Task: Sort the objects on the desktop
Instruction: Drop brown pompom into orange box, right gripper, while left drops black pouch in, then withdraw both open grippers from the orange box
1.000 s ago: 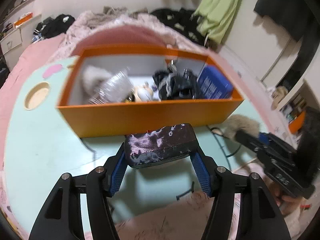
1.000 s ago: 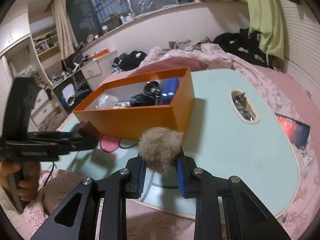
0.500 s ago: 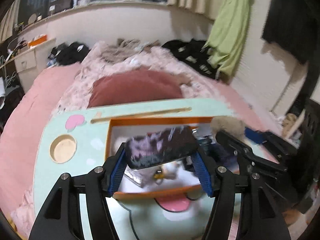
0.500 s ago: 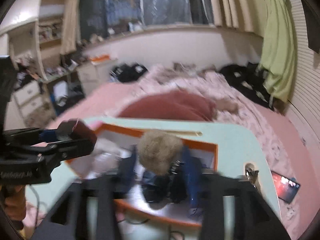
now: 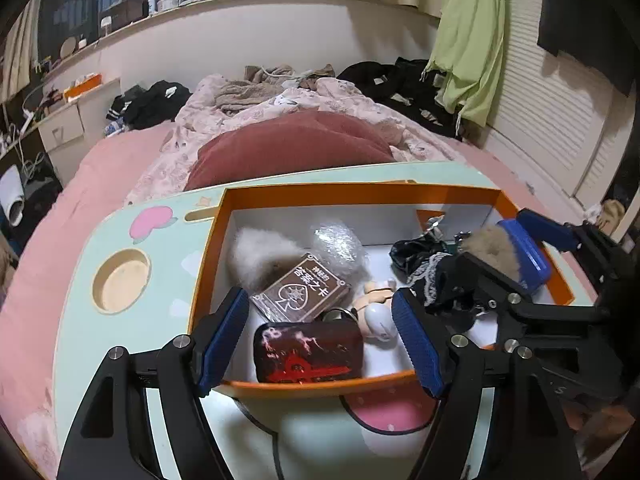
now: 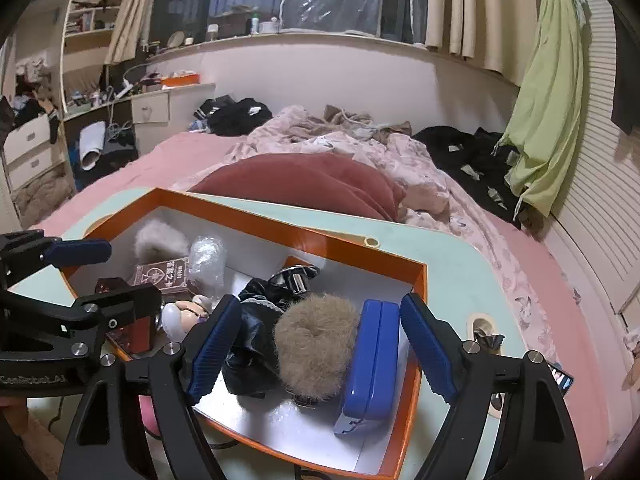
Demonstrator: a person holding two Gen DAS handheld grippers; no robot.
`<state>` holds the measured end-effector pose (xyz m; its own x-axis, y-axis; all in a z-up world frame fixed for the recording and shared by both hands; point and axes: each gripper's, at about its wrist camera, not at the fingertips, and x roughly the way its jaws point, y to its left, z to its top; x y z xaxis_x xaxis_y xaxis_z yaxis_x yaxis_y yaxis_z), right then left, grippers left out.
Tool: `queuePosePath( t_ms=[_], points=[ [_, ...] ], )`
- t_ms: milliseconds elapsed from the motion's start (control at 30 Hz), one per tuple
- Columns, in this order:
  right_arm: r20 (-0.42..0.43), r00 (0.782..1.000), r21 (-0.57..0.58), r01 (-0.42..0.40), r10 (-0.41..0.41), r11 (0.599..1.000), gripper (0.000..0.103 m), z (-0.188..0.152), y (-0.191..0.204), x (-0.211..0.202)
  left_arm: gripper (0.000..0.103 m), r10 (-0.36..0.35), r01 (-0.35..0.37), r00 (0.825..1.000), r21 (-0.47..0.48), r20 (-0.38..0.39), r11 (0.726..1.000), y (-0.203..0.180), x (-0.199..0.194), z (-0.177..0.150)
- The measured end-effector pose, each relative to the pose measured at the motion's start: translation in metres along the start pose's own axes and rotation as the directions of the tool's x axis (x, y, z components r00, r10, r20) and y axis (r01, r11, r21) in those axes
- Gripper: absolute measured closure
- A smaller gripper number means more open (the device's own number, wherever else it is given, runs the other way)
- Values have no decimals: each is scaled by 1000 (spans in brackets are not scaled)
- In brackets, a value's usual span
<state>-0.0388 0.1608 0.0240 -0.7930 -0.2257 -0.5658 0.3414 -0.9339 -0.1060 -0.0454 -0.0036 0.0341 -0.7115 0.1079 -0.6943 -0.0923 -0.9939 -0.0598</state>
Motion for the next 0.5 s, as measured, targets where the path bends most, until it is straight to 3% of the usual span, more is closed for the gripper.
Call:
queuePosePath(
  t_ms=[267,400,500],
  points=[
    [71,996,74,-62,56,995,20,4,-9,-36,29,-47,48,996,-21,77,999,-4,-50,0],
    [49,995,85,-90,86,992,17,-11,-7,-61,23,-47,46,998,10,49,999,-9,-67,-15],
    [-18,994,91,-105,107,990,16,-32,-3,-68,23,-39,39,999,18,-20,999,-11,-62,-34]
  ],
)
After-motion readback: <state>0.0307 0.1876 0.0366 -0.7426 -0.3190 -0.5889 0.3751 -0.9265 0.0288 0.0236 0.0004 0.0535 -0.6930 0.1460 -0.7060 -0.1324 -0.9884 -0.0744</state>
